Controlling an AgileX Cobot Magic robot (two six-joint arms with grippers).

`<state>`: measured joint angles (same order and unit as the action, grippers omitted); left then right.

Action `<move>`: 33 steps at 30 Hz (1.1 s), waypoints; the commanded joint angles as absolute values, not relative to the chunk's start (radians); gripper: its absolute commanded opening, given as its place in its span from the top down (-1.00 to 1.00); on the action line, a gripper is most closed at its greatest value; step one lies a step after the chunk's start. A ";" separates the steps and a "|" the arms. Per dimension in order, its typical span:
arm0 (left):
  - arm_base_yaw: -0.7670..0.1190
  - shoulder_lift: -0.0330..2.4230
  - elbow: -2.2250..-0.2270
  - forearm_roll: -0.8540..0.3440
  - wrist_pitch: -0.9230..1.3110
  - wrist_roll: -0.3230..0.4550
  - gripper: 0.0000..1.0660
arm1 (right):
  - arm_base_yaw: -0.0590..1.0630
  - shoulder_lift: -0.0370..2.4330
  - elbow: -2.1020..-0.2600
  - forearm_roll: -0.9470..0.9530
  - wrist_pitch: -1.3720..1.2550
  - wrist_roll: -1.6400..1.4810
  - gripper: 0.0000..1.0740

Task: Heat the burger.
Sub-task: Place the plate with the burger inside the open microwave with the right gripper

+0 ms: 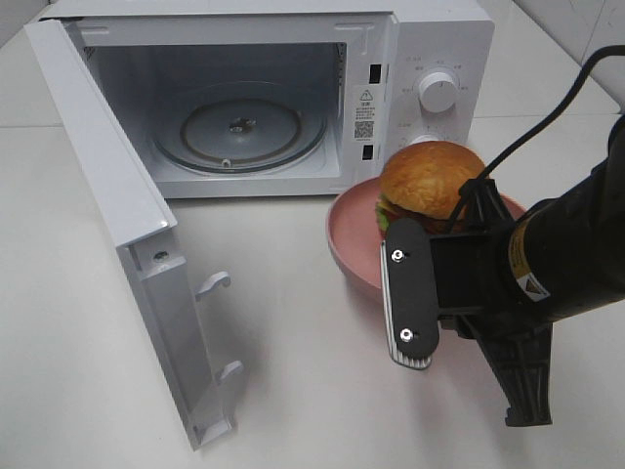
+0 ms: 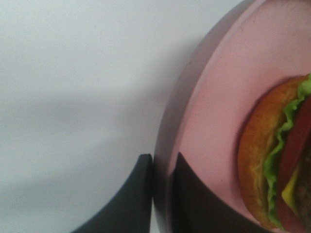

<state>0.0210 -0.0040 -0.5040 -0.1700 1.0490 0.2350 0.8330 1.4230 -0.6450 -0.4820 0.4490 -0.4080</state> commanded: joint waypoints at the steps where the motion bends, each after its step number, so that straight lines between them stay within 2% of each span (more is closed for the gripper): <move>1: 0.023 -0.022 -0.504 -0.172 1.042 0.238 1.00 | 0.837 1.404 -0.649 -0.519 0.369 -0.541 0.99; 11: 0.023 -0.022 -0.504 -0.172 1.042 0.238 1.00 | 0.837 1.405 -0.649 -0.501 0.232 -0.872 0.98; 20: 0.023 -0.022 -0.504 -0.172 1.042 0.238 1.00 | 0.837 1.410 -0.649 -0.494 0.133 -0.879 0.97; 33: 0.023 -0.022 -0.504 -0.172 1.042 0.238 1.00 | 0.836 1.562 -0.664 -0.494 -0.041 -0.880 1.00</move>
<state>0.0210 -0.0040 -0.5040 -0.1700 1.0490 0.2350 0.8330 1.5500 -0.6420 -0.4820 0.0290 -0.8730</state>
